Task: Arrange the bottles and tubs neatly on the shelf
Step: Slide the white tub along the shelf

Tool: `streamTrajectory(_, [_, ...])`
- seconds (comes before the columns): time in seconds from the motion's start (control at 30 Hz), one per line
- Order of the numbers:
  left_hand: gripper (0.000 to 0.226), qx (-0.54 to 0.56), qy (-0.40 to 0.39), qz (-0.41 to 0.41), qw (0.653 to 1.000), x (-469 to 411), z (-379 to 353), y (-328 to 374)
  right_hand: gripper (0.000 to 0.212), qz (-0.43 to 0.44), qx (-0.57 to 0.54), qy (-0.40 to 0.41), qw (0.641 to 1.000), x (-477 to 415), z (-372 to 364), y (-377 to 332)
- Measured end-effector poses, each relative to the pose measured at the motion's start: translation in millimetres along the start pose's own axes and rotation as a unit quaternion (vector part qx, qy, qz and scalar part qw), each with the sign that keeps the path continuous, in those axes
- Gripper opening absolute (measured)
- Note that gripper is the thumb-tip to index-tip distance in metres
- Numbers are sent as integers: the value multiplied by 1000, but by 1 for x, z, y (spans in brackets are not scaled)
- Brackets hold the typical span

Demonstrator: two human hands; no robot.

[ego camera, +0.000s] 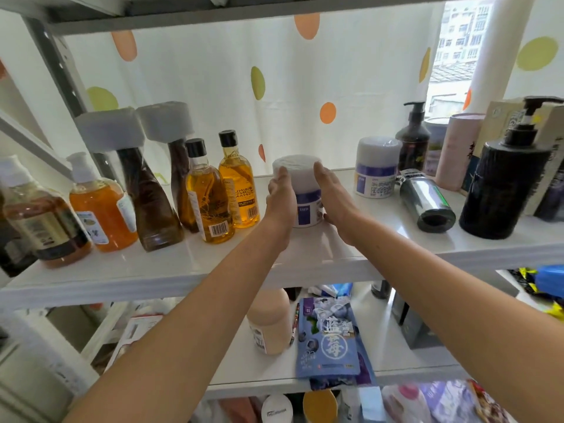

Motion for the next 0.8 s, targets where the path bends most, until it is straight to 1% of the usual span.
streamTrajectory(0.17, [58,-6,-5,5,1000,12,-1,4,58,-6,-4,-3,1000,5,0,1])
streamTrajectory(0.3, [58,-48,25,-2,999,18,-10,6,53,-7,-5,-10,1000,10,1,-3])
streamTrajectory(0.37, [57,-45,49,-3,998,20,-15,7,54,-13,2,-6,1000,8,1,-2])
streamTrajectory(0.43, [60,-73,78,-46,993,25,-23,13,53,-20,0,-7,1000,9,4,-2])
streamTrajectory(0.5, [66,-142,97,-137,976,36,-32,22,50,-17,9,4,1000,8,12,-2])
streamTrajectory(0.53, [68,-164,88,-194,963,44,-37,27,49,-10,22,14,1000,8,17,-3])
streamTrajectory(0.6, [71,-189,27,-295,936,58,-53,34,50,15,55,41,998,3,28,-13])
streamTrajectory(0.67, [69,-213,-21,-339,916,64,-71,42,61,10,55,89,994,-6,45,-23])
streamTrajectory(0.7, [67,-213,-30,-343,915,64,-82,46,66,-2,40,111,993,-14,58,-27])
streamTrajectory(0.73, [63,-203,-37,-330,921,62,-94,49,67,-8,32,132,991,-21,71,-32])
streamTrajectory(0.8, [55,-152,-66,-257,952,53,-119,55,59,-12,80,186,979,-29,99,-48])
Point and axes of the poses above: each hand's wrist, its own x-axis away from the middle knuckle, its own z-axis out of the back of the hand, y = z × x, the point moved 3 cm from there along -x, towards the middle knuckle, and after that the axes turned 15 degrees about x, right-handed, at the moved point
